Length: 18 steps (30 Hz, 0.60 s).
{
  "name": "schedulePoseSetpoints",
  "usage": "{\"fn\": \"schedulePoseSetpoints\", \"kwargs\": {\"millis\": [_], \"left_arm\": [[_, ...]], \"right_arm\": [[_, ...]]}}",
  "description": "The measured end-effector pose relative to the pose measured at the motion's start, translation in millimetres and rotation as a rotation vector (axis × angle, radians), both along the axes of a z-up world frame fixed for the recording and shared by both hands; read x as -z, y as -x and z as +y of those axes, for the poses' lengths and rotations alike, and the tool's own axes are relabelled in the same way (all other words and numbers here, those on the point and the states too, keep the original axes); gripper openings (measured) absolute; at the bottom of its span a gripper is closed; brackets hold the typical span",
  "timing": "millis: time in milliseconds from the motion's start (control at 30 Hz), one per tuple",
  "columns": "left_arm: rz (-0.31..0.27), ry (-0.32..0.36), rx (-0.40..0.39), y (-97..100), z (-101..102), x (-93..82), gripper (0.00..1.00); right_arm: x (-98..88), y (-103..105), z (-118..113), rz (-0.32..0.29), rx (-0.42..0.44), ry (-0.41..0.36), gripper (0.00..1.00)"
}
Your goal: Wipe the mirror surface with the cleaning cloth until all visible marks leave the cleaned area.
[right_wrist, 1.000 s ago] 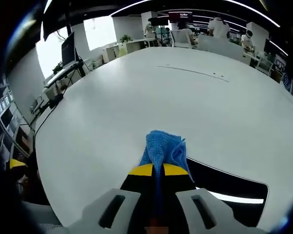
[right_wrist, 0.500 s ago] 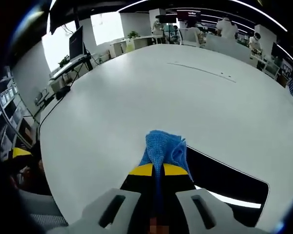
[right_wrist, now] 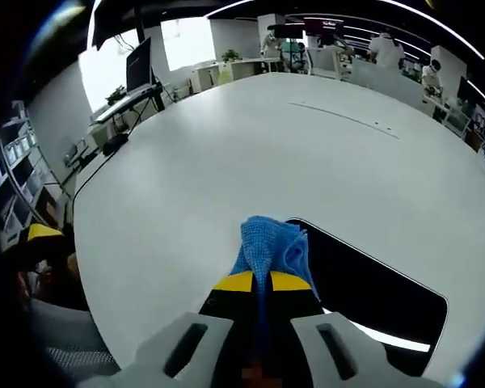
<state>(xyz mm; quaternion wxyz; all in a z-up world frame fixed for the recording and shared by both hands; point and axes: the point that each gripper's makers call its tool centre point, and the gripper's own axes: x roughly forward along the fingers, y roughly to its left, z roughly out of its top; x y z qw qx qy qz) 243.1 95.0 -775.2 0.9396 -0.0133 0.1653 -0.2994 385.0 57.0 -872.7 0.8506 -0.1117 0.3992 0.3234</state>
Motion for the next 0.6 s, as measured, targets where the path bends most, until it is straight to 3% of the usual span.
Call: {"fn": "schedulePoseSetpoints", "kwargs": {"millis": [233, 600], "left_arm": [[-0.005, 0.001, -0.029, -4.0, 4.3, -1.1, 0.95], [-0.02, 0.02, -0.027, -5.0, 4.0, -4.6, 0.97]], "right_arm": [[-4.1, 12.4, 1.1, -0.01, -0.004, -0.006, 0.0], [-7.3, 14.6, 2.1, -0.031, -0.032, -0.012, 0.0]]}}
